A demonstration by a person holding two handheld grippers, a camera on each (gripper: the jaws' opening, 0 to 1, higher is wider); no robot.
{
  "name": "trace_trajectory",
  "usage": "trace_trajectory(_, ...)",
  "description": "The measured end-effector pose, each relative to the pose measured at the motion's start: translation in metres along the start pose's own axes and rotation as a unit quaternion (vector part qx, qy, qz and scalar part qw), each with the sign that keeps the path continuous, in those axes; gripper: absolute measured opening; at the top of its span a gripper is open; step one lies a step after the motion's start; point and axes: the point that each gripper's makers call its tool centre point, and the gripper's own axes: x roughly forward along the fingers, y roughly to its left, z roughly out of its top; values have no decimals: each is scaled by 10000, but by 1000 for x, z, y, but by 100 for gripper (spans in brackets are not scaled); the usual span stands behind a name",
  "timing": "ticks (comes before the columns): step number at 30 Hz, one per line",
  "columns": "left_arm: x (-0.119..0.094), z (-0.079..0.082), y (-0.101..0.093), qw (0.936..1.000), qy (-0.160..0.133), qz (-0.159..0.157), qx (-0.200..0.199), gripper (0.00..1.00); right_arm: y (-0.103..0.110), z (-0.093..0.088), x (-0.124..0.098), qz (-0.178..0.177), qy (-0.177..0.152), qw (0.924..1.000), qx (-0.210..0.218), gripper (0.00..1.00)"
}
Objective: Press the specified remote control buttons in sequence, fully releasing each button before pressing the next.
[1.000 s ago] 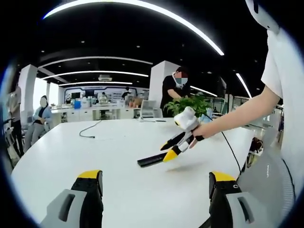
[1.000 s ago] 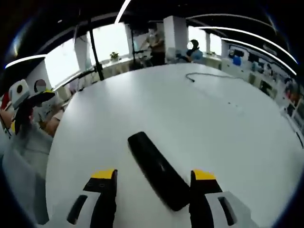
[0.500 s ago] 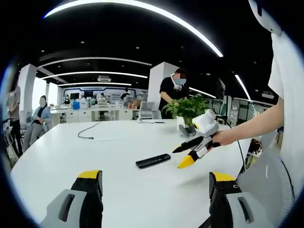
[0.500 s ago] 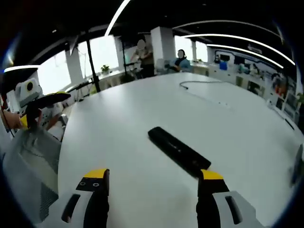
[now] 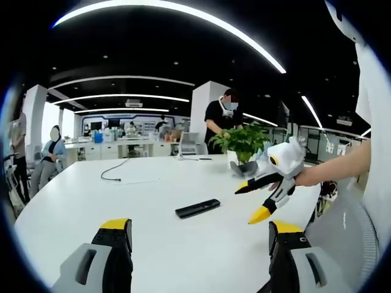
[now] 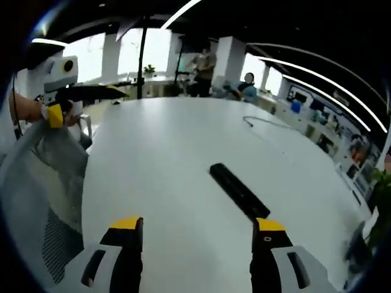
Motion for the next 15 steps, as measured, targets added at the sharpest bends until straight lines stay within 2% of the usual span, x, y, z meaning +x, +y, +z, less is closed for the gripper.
trace_trajectory(3, 0, 0, 0, 10000, -5, 6, 17, 96, 1, 4, -11, -165, -163, 9996, 167, 72)
trace_trajectory(6, 0, -4, 3, 9998, 113, 89, 104, 94, 4, 7, -23, -311, -341, 9981, 408, 73)
trace_trajectory(10, 0, -1, 1, 9999, 36, 48, 97, 94, 5, 3, -37, -482, -462, 9956, 661, 73)
trace_trajectory(15, 1, 0, 0, 10000, 17, 22, 91, 94, 1, -1, -62, -905, -719, 9886, 967, 72)
